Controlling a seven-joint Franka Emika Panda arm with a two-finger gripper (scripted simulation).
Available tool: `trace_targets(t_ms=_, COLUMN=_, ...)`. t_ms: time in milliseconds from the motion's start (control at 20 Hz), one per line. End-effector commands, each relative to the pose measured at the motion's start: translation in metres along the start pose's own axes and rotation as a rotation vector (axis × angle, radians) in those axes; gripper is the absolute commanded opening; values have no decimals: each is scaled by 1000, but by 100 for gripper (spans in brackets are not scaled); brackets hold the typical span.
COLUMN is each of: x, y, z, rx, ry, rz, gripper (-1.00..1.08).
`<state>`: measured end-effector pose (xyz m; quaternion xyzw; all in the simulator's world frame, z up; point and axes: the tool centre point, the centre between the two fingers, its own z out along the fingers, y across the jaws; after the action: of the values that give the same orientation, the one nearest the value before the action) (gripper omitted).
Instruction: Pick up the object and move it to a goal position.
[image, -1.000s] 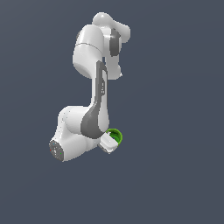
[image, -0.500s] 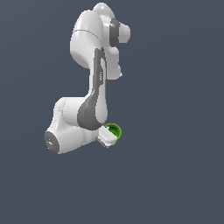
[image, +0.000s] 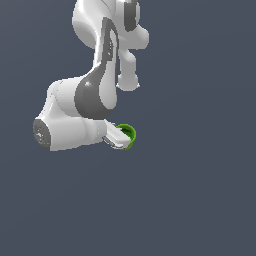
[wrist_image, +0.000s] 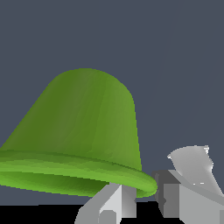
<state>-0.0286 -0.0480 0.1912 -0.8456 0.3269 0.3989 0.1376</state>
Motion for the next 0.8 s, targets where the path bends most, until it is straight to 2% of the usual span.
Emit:
trace_targets(t_ms=0, x=-22, y=10, z=-13, rx=1, ry=2, rz=-1, gripper=-100)
trace_targets(t_ms=750, x=-154, y=71, z=-92, rx=0, ry=1, rz=0, gripper=-100)
